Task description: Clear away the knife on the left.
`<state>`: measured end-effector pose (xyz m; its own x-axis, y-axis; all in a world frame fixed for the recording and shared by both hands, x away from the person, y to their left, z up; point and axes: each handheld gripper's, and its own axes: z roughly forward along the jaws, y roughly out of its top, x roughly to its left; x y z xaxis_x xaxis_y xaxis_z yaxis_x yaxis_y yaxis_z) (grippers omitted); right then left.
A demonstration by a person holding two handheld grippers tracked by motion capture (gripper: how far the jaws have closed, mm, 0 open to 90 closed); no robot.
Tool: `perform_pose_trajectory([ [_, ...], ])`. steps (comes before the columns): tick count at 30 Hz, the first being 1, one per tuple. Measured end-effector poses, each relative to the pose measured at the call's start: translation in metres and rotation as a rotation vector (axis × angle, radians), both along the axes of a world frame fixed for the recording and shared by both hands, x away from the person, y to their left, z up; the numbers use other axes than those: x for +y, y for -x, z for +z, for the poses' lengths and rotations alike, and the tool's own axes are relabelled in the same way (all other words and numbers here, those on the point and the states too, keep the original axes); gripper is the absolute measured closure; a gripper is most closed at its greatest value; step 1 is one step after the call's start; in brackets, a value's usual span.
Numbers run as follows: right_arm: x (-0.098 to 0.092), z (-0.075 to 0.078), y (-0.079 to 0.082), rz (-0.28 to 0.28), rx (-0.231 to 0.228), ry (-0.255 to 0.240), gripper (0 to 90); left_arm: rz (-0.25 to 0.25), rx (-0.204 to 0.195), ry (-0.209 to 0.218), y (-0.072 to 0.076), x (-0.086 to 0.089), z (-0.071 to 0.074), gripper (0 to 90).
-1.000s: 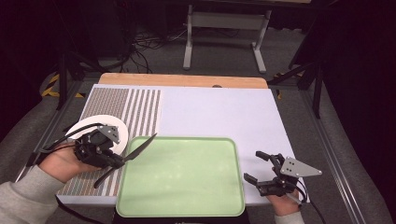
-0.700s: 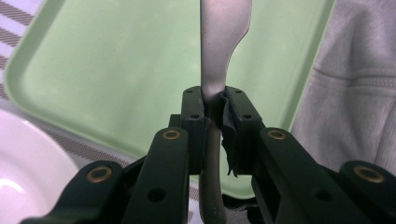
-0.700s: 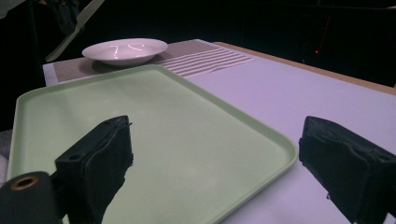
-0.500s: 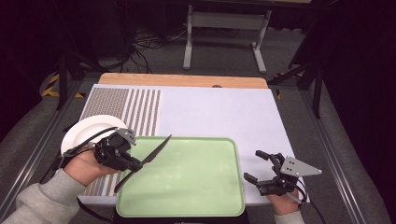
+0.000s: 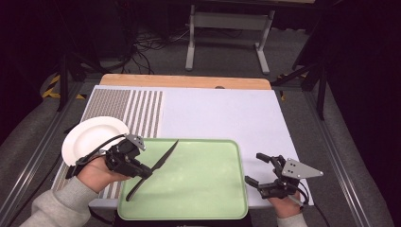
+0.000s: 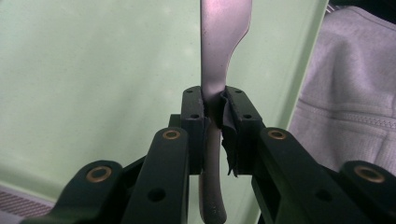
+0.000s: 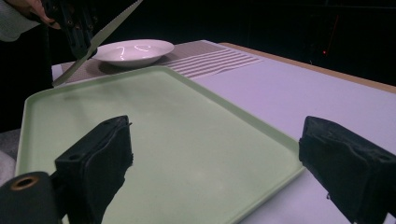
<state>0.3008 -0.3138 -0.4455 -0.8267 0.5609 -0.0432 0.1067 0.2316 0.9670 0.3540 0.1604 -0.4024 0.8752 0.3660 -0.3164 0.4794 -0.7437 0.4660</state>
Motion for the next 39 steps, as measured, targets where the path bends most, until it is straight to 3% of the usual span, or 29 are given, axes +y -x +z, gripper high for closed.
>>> perform_pose_trajectory([
  [15, 0.0, 0.0, 0.0, 0.0, 0.001, 0.003, 9.9, 0.014, 0.028, -0.031, 0.002, -0.007, -0.016, 79.7],
  [20, 0.0, 0.0, 0.0, -0.001, 0.0, 0.003, 10.0, 0.008, 0.007, -0.064, 0.004, -0.01, -0.021, 79.7],
  [31, 0.0, 0.0, 0.0, -0.002, -0.002, 0.005, 10.0, 0.092, 0.025, -0.098, 0.005, -0.014, -0.03, 79.8],
  [39, -0.001, 0.0, -0.001, -0.003, -0.001, 0.006, 10.0, 0.102, 0.057, -0.149, 0.005, -0.018, -0.039, 79.8],
])
